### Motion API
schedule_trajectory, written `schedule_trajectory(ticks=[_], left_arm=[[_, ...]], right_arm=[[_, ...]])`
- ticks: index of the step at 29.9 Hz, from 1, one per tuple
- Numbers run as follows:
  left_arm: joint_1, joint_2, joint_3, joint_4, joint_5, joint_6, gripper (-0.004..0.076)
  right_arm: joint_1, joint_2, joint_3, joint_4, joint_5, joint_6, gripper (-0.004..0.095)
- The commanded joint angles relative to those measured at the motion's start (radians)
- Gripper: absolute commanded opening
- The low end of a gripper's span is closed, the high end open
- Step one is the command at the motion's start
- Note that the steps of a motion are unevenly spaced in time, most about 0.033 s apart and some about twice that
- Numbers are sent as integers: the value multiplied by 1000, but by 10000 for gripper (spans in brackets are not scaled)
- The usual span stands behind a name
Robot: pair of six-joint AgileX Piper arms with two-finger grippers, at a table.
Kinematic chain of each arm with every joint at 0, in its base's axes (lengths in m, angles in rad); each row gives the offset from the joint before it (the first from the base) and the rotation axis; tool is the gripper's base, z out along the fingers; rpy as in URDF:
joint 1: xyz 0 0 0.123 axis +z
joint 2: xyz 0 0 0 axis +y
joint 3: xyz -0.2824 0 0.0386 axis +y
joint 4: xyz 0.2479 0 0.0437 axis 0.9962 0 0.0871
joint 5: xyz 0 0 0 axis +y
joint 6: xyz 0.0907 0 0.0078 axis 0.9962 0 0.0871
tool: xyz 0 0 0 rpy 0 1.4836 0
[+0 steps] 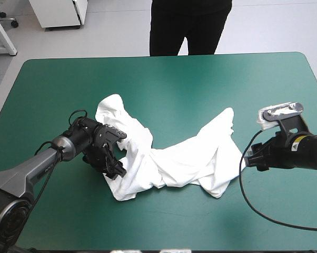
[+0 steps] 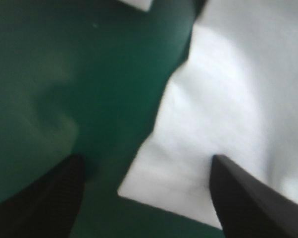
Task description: Fold the cloth
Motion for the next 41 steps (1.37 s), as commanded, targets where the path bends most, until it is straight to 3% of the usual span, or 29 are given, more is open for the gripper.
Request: schedule_trajectory(ticks=[1,4,11,13,18,26,37,41], left_arm=[[0,-10,-21,-32,-28,10,524],[0,8,-21,-68,-38,33,452],[0,46,-19,-111,-61,37,48],[0,56,-19,-114,-61,40,-7],[0,68,-19,-118,-61,35,-9],[0,68,-19,-118,-45,35,-9],[0,68,-19,-118,-34,29,-9],[0,68,-19,-118,-34,36,-9]], right_arm=[[31,-21,66,17,-1,-12,675],[60,-21,146,30,-3,-12,675],[65,-20,301,86,-105,-8,676],[65,-15,342,120,-166,-8,676],[65,36,407,71,-330,110,676],[65,225,410,11,-469,187,676],[65,400,386,8,-554,217,668],[65,457,386,15,-560,217,552]])
